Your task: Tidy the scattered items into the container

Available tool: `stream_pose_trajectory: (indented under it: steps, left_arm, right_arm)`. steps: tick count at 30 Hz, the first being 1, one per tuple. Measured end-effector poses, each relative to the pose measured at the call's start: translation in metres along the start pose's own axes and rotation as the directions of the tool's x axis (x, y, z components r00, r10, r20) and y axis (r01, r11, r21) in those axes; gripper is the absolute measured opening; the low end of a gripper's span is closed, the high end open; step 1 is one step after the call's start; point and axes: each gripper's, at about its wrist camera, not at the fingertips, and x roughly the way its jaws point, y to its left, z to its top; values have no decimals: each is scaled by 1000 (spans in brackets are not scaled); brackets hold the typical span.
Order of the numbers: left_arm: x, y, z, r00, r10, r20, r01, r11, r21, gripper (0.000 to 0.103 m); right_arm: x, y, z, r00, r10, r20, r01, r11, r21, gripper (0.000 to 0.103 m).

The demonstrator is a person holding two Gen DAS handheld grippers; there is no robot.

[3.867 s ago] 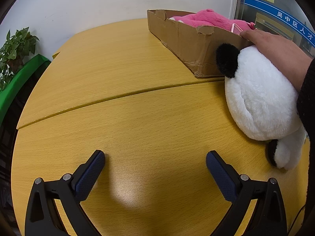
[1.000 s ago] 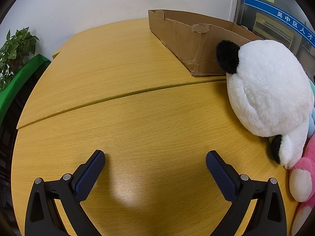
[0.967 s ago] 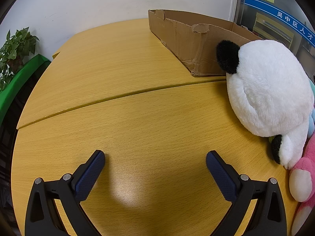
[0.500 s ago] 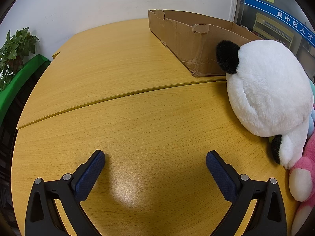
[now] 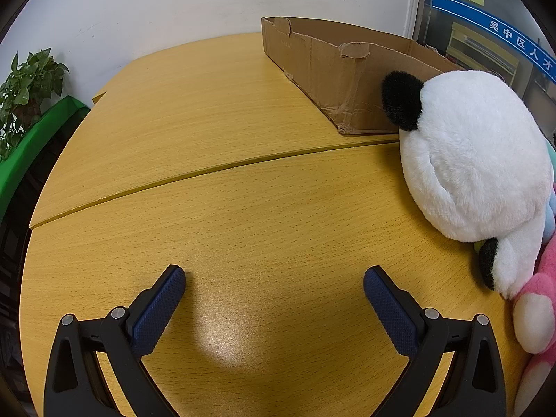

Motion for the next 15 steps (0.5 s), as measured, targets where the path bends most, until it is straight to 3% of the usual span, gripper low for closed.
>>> stream_pose_trajectory:
  steps: [15]
  left_arm:
    - [0,0,0,1000,0,0,0,1000,0,103]
  right_arm:
    - [0,1,-1,1000,0,1,0,1000,0,103]
